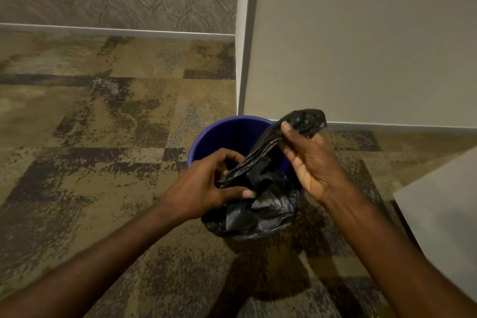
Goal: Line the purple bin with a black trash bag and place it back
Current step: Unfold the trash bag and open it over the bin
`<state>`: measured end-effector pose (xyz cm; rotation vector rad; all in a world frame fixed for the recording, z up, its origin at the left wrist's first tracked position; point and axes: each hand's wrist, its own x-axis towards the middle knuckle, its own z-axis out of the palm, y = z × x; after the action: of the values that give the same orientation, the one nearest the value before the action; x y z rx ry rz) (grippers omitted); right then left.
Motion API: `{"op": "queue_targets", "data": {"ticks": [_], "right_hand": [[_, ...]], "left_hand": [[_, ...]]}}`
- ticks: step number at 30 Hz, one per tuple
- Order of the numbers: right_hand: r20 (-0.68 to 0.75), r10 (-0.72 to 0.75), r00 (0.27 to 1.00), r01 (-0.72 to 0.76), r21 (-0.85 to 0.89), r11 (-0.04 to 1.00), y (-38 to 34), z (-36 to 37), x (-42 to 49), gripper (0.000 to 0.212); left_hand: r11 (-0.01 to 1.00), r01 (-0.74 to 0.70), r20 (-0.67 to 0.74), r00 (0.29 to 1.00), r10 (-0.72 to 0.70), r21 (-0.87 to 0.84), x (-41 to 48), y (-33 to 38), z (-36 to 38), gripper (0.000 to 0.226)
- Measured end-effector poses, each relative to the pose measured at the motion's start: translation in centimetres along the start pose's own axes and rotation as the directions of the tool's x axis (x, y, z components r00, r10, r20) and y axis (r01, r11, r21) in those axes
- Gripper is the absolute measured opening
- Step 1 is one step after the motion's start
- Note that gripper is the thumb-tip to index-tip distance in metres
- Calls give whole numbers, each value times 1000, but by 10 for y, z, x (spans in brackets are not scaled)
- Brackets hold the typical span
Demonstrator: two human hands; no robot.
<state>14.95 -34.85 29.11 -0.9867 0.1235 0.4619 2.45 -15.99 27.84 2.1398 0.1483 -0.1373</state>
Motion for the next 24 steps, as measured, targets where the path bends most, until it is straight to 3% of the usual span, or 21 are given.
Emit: {"op": "queue_targets", "data": {"ticks": [2,4,6,9,12,13,15,17,18,21,24], "right_hand": [[84,-4,996,10,-69,998,1,2,0,49],[166,60,984,10,-394,919,14,4,-2,62],[202,184,962,-33,-582,813,32,6,-1,83],[192,210,959,-50,-612,789,36,0,4,87],[182,104,978,-3,-483,876,7,-20,19,83],[176,69,982,16,-443,897,-6,-30,23,82],[162,56,985,24,-454,891,-25,-54,31,78],[166,103,981,6,-551,834,-27,-88,36,79],[176,123,977,14,-626,780,-24,-104,35,81],[212,118,970,102,-798,594,-10,-144,16,88],[238,109,965,151,-846,512,14,-169,-8,88]], "left_hand": [[969,57,19,998,-55,-241,-2,8,8,31],[834,157,33,986,-165,-528,-1,15,11,35],[722,201,32,970,-242,-662,3,19,9,40],[602,213,-70,909,-411,-770,14,9,-4,42],[511,170,-217,761,-611,-843,30,-19,-30,37],[538,162,-266,732,-628,-827,34,-30,-36,35],[732,194,-396,737,-548,-653,38,-53,-39,30],[934,172,-507,801,-318,-314,31,-79,-23,30],[978,134,-533,822,-200,-160,23,-88,-12,33],[995,-13,-483,874,58,96,-4,-102,22,28],[964,-107,-389,900,199,245,-27,-105,42,12]]}}
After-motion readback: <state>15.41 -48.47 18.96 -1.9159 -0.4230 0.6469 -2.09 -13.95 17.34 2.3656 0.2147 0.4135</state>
